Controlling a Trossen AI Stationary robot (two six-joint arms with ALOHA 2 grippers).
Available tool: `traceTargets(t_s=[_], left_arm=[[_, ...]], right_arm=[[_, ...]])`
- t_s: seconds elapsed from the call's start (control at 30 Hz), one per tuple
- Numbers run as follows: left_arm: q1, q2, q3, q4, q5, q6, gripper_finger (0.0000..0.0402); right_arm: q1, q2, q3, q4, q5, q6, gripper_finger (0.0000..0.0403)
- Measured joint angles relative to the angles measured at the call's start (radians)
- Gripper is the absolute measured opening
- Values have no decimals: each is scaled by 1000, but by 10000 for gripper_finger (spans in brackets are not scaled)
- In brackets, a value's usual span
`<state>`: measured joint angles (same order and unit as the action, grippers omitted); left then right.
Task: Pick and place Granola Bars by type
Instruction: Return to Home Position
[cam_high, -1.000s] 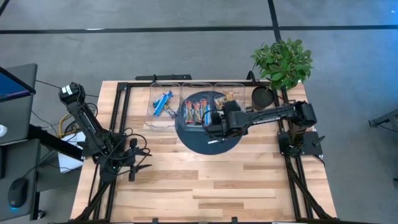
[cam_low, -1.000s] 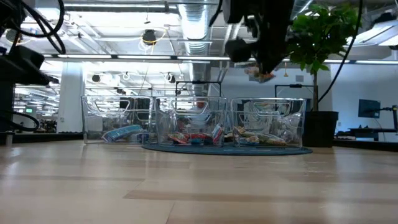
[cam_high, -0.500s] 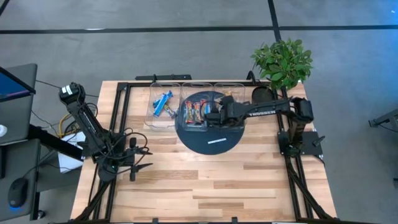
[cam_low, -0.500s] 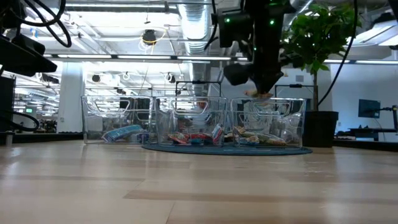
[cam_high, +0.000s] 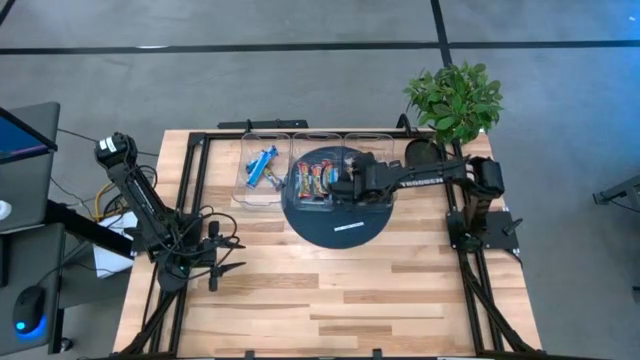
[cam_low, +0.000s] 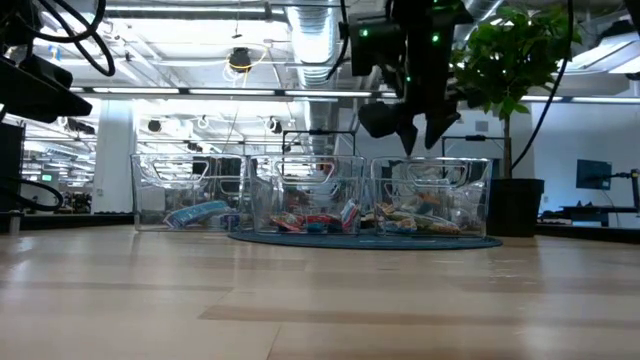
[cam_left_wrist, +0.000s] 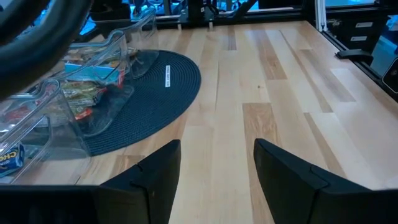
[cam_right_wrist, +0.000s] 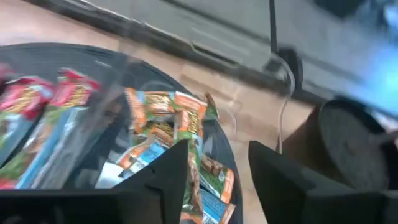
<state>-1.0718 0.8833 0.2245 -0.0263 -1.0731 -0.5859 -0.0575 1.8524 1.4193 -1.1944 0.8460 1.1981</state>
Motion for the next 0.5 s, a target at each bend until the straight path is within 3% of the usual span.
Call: traceTargets(t_s=[0.23,0.5], left_arm=[[0,0,0,22,0,53,199],[0,0,0,62,-50,111,199]], right_arm=[[162,-25,3,9,146,-243,184],[361,-16,12,28,151,-483,181]])
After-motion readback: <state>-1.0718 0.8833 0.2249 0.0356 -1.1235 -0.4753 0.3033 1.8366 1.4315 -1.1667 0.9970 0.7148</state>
